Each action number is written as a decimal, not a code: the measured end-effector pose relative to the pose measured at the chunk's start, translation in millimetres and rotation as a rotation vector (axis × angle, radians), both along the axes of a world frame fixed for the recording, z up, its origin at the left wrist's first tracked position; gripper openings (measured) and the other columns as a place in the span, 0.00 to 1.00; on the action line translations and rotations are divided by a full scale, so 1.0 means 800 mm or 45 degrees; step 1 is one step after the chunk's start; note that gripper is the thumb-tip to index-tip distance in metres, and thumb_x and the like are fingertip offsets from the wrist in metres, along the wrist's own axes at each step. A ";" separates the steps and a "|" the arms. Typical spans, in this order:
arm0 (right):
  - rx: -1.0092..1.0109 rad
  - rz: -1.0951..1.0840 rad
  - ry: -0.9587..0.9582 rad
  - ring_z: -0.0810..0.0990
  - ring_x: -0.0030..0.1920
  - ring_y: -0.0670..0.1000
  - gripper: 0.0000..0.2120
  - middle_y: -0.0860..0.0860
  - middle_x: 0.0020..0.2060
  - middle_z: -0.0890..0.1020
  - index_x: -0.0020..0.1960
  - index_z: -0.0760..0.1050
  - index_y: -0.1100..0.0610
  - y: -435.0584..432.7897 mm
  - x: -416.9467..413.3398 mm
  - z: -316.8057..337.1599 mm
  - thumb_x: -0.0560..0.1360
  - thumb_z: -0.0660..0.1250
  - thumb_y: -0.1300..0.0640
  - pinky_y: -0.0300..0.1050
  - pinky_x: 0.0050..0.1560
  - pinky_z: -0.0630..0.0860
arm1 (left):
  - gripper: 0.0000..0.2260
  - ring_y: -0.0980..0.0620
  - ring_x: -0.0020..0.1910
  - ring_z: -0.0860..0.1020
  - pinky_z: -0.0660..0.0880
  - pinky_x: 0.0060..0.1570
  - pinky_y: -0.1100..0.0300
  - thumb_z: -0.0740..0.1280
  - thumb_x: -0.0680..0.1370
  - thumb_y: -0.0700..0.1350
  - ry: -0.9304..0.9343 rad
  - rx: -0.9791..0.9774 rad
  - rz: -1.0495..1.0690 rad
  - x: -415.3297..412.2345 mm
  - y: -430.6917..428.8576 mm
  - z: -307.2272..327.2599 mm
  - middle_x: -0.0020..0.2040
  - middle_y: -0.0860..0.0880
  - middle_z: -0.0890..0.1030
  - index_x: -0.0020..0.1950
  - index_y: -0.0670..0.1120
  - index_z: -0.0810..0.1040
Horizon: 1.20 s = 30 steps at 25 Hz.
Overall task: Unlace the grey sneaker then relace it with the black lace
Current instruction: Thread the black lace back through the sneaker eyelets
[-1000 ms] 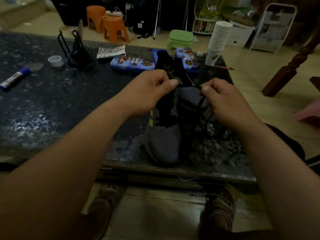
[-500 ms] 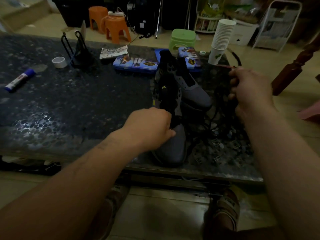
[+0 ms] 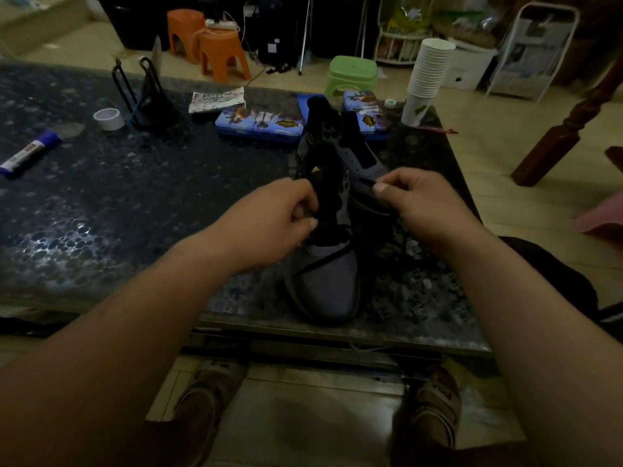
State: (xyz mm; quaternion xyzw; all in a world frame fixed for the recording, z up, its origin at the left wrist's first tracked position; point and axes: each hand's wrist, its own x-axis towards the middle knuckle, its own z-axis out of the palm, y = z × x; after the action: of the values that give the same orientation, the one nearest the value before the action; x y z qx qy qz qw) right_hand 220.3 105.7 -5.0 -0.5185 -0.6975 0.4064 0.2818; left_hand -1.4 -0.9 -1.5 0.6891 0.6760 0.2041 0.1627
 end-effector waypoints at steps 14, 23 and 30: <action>-0.076 0.295 -0.171 0.85 0.43 0.51 0.06 0.52 0.41 0.87 0.46 0.86 0.52 -0.021 0.001 -0.018 0.77 0.75 0.50 0.49 0.45 0.81 | 0.08 0.55 0.47 0.78 0.75 0.47 0.57 0.68 0.83 0.51 -0.237 -0.139 0.118 0.036 0.030 -0.015 0.48 0.53 0.79 0.53 0.50 0.84; -0.035 0.264 -0.267 0.72 0.28 0.43 0.11 0.50 0.31 0.78 0.48 0.82 0.56 -0.025 0.012 -0.028 0.82 0.68 0.49 0.42 0.32 0.69 | 0.02 0.62 0.28 0.71 0.69 0.30 0.70 0.75 0.77 0.47 -0.344 -0.334 0.081 0.030 0.040 -0.010 0.34 0.53 0.76 0.46 0.52 0.84; 0.042 0.239 -0.264 0.75 0.31 0.44 0.13 0.55 0.34 0.82 0.46 0.82 0.57 -0.030 -0.003 -0.031 0.82 0.68 0.49 0.44 0.35 0.72 | 0.02 0.59 0.30 0.71 0.69 0.35 0.65 0.75 0.78 0.47 -0.383 -0.347 0.020 0.023 0.040 -0.014 0.34 0.53 0.77 0.48 0.53 0.85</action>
State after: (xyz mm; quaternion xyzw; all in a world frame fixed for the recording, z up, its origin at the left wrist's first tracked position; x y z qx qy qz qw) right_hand 218.3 81.9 -29.5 -0.4856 -0.7749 0.3636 0.1777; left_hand 16.7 30.8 -12.5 0.6171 0.6708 0.2128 0.3521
